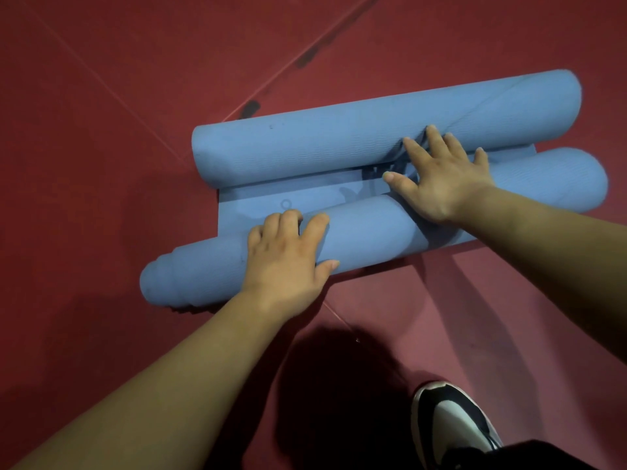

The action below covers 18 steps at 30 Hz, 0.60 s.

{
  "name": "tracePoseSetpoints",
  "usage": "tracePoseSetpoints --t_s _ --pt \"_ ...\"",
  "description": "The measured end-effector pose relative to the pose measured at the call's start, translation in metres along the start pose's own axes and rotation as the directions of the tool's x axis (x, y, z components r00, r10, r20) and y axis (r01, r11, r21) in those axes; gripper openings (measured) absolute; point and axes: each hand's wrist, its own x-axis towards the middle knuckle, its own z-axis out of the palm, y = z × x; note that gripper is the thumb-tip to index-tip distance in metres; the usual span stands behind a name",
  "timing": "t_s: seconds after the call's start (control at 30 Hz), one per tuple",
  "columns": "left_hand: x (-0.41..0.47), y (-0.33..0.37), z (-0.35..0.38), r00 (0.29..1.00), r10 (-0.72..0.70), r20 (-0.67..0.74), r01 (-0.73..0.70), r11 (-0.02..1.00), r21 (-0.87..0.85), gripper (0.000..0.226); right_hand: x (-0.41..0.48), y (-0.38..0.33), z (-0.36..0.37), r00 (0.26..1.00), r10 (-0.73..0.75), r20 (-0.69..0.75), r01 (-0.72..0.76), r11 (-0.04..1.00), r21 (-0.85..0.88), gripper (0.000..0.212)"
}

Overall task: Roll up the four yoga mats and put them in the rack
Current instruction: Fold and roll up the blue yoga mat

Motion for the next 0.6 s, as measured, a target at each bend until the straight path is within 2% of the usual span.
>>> tracePoseSetpoints --t_s 0.17,0.3,0.43,0.6 --pt "0.002 0.004 0.002 0.995 -0.034 -0.09 0.036 0.999 0.027 0.054 0.009 -0.006 -0.006 0.995 0.035 -0.09 -0.041 0.997 -0.063 0.083" --pt "0.006 0.008 0.0 0.995 -0.054 -0.083 0.058 0.997 0.057 0.06 0.012 -0.006 -0.004 0.995 0.044 -0.092 -0.052 0.995 -0.088 0.085" --pt "0.007 0.009 -0.001 0.996 -0.058 -0.073 0.06 0.998 0.013 0.068 0.013 -0.004 -0.003 0.996 0.033 -0.087 -0.039 0.997 -0.067 0.085" --pt "0.007 0.007 -0.001 0.997 -0.046 -0.057 0.048 0.999 0.019 0.067 0.014 -0.003 -0.003 0.998 0.011 -0.069 -0.015 0.998 -0.057 0.085"
